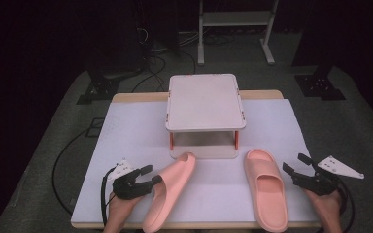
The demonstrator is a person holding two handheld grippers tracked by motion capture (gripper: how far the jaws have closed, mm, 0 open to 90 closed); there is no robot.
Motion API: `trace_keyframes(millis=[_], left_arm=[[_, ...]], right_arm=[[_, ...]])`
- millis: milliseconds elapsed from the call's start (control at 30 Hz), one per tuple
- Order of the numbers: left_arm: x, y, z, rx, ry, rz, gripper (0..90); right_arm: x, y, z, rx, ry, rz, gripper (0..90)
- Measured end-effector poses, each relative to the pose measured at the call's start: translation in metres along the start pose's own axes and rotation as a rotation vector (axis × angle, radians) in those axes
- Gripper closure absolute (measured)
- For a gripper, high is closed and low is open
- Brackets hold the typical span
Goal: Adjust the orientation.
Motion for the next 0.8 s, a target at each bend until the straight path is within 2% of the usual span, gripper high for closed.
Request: trace_keyframes(millis=[100, 333, 500, 800], left_arm=[[-0.002, 0.0, -0.001, -0.005, 0.005, -0.004, 36.9], [-0.011, -0.002, -0.007, 0.006, 0.025, -0.042, 34.5], [-0.015, -0.002, -0.01, 0.015, 0.041, -0.05, 34.3], [-0.027, -0.002, -0.018, 0.047, 0.075, -0.105, 33.7]], right_arm=[[0.0, 0.0, 0.0, 0.001, -0.003, 0.002, 23.1], [-0.001, 0.001, 0.003, -0.002, -0.008, 0.005, 23.1], [-0.001, 0.001, 0.005, -0.006, -0.014, 0.002, 23.1], [0.0, 0.002, 0.008, -0.007, -0.035, 0.003, 23.2]])
Point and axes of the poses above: each handheld gripper's, and its own axes: z roughly backward along the jaws, y roughly out of its underside, x roughly to its left, the point moved 3 cm from there along -z, roughly forward along the jaws, and after that the axes turned 15 degrees about -z, right-handed, at the moved point
